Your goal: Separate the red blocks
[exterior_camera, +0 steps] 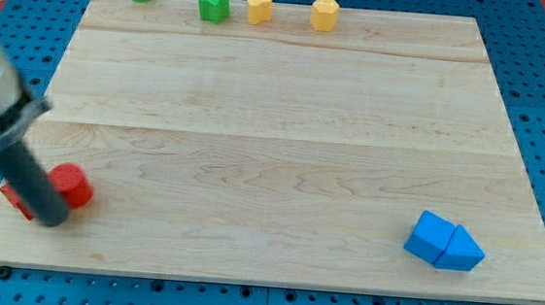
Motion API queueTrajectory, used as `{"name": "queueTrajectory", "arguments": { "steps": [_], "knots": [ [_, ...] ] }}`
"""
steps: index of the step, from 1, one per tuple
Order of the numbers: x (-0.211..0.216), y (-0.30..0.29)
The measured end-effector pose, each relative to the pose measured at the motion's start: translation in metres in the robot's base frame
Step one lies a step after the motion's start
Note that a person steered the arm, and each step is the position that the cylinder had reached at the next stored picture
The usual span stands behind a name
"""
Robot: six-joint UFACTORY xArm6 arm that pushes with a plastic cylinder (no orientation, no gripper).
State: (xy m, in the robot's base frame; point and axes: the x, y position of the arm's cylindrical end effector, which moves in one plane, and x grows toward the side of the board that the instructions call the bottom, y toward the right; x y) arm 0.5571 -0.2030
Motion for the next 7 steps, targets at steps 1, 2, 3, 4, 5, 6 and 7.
{"name": "queueTrajectory", "arguments": {
  "steps": [1,2,3,4,5,6,7],
  "knots": [
    [0.009,0.035],
    [0.012,0.028],
    [0.005,0.010],
    [-0.044,0.074],
    [-0.101,0.070],
    [-0.175,0.037],
    [-0.247,0.009]
  ]
}}
